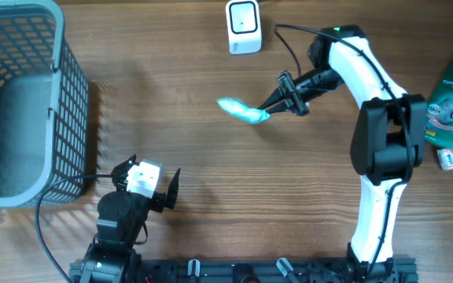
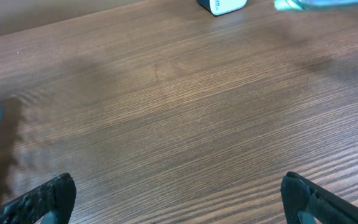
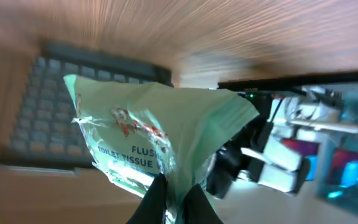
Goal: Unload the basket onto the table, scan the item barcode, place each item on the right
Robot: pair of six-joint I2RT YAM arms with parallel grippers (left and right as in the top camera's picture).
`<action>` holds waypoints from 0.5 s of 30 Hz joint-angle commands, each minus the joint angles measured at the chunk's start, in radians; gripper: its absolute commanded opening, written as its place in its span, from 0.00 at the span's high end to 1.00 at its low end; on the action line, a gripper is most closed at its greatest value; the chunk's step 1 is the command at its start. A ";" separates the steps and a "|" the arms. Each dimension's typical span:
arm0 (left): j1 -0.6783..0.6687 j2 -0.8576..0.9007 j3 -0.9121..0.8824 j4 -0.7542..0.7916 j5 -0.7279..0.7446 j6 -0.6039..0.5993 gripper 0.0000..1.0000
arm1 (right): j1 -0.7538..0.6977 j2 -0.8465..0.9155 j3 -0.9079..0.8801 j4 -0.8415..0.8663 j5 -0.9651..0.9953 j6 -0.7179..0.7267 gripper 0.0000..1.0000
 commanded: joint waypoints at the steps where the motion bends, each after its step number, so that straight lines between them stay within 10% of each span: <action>1: 0.004 -0.003 -0.005 0.000 0.012 0.012 0.00 | -0.059 -0.018 -0.005 -0.003 0.080 0.436 0.94; 9: 0.004 -0.003 -0.005 0.000 0.012 0.012 0.00 | -0.167 -0.018 -0.005 -0.003 0.251 0.929 0.95; 15: 0.004 -0.003 -0.005 0.001 0.012 0.012 0.00 | -0.167 -0.018 -0.005 -0.003 0.172 0.916 0.95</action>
